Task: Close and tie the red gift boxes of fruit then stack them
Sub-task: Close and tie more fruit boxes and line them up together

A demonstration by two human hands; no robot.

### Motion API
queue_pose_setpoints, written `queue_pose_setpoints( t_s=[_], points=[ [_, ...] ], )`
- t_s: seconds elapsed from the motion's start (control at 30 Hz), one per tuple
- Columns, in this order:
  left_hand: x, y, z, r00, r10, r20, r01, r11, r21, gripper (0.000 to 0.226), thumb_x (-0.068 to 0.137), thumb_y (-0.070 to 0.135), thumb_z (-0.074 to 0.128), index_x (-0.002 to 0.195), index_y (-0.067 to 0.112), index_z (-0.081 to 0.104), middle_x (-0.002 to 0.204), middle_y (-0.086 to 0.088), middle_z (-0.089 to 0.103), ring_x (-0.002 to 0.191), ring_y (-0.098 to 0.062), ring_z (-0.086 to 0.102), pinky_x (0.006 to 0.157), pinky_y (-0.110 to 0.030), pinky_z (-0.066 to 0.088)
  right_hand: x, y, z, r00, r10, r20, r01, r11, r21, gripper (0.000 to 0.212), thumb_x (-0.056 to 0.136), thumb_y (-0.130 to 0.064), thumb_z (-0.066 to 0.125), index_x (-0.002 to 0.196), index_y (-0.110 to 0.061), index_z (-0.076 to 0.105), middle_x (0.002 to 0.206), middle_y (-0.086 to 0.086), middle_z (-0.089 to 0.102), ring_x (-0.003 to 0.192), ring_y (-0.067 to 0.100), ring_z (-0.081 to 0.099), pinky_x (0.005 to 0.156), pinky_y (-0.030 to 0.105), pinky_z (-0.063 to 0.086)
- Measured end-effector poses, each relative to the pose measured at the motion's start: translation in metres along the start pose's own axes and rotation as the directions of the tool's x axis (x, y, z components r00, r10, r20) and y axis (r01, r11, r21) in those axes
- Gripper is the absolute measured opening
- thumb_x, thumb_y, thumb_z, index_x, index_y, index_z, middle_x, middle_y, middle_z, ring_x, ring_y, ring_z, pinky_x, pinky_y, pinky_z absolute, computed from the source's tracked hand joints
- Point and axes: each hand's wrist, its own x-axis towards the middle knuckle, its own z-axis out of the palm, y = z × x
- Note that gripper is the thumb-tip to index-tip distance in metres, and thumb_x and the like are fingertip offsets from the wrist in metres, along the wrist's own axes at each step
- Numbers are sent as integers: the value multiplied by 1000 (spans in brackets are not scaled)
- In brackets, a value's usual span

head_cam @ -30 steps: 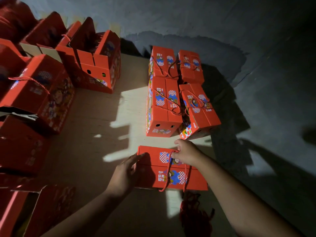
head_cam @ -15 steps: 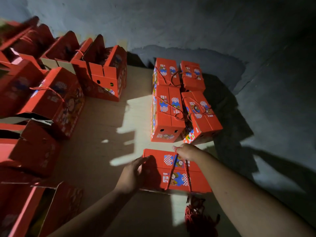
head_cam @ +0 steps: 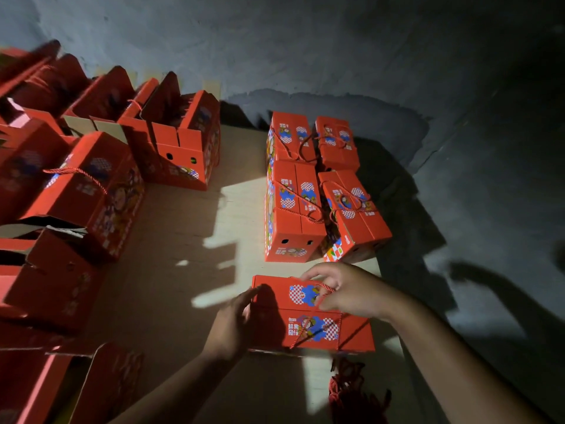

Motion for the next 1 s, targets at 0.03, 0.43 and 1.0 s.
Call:
queue_pose_setpoints(
  t_s=[0.03, 0.43, 1.0],
  points=[
    [0, 0, 1, 1000, -2, 0, 2, 1000, -14, 58, 94, 10, 62, 144, 37, 53, 131, 12, 68, 113, -11, 69, 95, -47, 58, -4, -4, 1, 999, -7, -45, 6, 1000, -21, 47, 83, -19, 68, 114, -55, 66, 82, -5, 74, 67, 8, 68, 62, 27, 50],
    [-2, 14, 2, 992, 24, -126, -35, 996, -83, 64, 90, -2, 66, 139, 39, 54, 119, 43, 61, 115, 15, 59, 81, -2, 46, -22, -30, 8, 961, -126, -247, 161, 979, 126, 40, 94, -10, 56, 115, -42, 68, 62, -2, 62, 45, 9, 47, 45, 21, 34],
    [56, 82, 79, 976, 132, 171, -114, 987, -110, 46, 89, 12, 51, 129, 34, 52, 121, 22, 62, 108, 14, 60, 100, -20, 48, -68, 32, -35, 814, 54, -579, 173, 928, 330, 33, 93, 1, 61, 106, -27, 73, 97, 7, 76, 85, 20, 76, 64, 25, 57]
  ],
)
